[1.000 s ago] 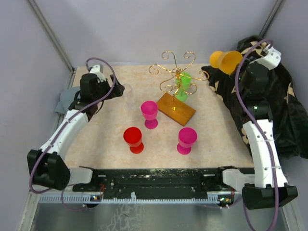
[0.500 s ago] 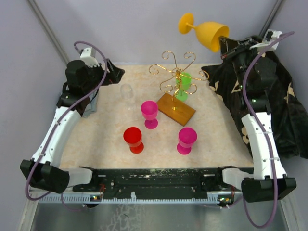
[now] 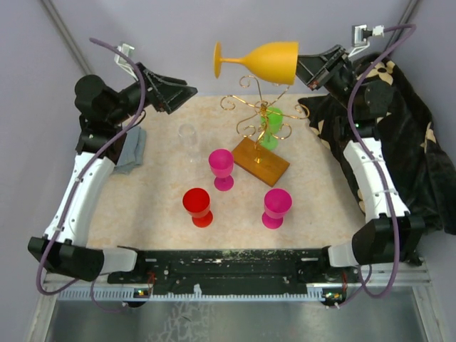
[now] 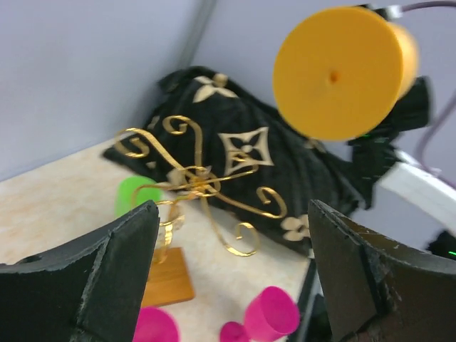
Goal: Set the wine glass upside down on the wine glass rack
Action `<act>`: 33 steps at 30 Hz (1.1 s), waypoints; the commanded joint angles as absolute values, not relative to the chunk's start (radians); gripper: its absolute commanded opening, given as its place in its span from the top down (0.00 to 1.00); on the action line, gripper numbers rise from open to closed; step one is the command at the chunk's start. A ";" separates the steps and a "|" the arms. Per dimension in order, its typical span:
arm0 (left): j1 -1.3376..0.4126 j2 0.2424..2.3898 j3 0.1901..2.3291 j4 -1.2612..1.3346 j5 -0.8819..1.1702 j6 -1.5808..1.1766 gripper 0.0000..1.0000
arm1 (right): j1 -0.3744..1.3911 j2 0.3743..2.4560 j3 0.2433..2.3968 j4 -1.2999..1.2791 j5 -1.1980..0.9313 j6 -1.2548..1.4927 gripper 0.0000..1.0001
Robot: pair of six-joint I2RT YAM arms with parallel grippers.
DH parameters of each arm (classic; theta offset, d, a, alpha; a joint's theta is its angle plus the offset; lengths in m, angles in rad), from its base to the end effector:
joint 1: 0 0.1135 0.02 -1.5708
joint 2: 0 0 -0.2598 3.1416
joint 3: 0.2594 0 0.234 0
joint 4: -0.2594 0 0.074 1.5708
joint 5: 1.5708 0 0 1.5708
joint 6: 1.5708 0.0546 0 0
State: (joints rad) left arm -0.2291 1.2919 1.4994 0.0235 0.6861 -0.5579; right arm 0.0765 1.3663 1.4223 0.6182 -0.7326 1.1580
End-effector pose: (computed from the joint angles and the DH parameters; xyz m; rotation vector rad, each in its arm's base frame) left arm 0.2557 -0.0951 0.4952 0.3809 1.4363 -1.1026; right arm 0.2756 0.0577 0.5120 -0.1588 1.1913 1.4246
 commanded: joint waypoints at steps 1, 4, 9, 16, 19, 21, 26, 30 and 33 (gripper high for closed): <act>-0.222 1.341 1.457 0.396 0.930 -0.847 0.11 | 0.078 1.410 1.437 1.055 -0.909 1.464 1.00; -0.218 1.368 1.388 0.692 0.974 -1.063 0.13 | 0.077 1.453 1.452 1.209 -0.934 1.593 1.00; -0.216 1.455 1.361 1.111 0.979 -1.425 0.12 | 0.078 1.541 1.486 1.463 -0.904 1.818 1.00; -0.231 1.625 1.416 1.660 0.845 -1.933 0.16 | 0.085 1.591 1.515 1.544 -0.870 1.894 1.00; -0.263 1.647 1.433 1.710 0.812 -1.975 0.18 | 0.096 1.595 1.531 1.515 -0.883 1.870 1.00; -0.290 1.649 1.439 1.708 0.811 -1.968 0.20 | 0.100 1.600 1.540 1.506 -0.884 1.865 1.00; -0.362 1.658 1.452 1.721 0.782 -1.977 0.29 | 0.114 1.610 1.539 1.504 -0.884 1.859 1.00; -0.407 1.679 1.490 1.754 0.750 -2.011 0.33 | 0.125 1.617 1.528 1.503 -0.885 1.849 1.00; -0.433 1.679 1.503 1.736 0.747 -2.006 0.31 | 0.126 1.621 1.529 1.507 -0.881 1.848 1.00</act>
State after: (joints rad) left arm -0.4072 1.6711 1.4605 1.5352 0.7845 -1.9770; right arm 0.1165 1.6150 1.4998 1.4322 -0.9028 1.8595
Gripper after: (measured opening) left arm 0.684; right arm 0.010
